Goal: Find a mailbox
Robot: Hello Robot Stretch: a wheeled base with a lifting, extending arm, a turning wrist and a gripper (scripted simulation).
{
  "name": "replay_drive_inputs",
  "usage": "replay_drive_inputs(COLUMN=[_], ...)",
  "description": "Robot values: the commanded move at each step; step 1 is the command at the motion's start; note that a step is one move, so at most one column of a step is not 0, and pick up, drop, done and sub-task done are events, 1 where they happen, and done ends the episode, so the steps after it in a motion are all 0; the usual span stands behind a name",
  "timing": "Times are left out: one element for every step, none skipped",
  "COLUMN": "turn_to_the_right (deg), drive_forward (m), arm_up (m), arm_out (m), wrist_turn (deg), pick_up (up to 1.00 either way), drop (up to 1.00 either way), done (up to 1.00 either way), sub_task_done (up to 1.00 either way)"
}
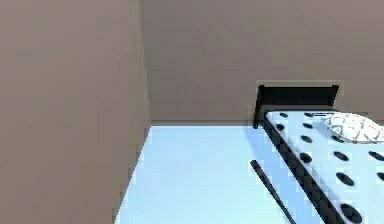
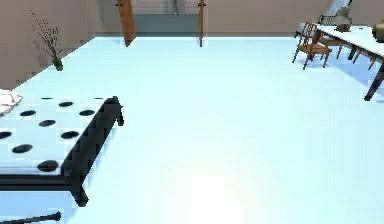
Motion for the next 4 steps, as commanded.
replay_drive_inputs(turn_to_the_right=[-45.0,-42.0,0.0,15.0], drive_forward=[0.00,0.00,0.75,0.00], arm_up=[0.00,0.00,0.00,0.00], arm_out=[0.00,0.00,0.00,0.00], wrist_turn=[0.0,0.0,0.0,0.0], pick_up=[0.00,0.00,0.00,0.00], drop=[0.00,0.00,0.00,0.00], done=[0.00,0.00,0.00,0.00], sub_task_done=[0.00,0.00,0.00,0.00])
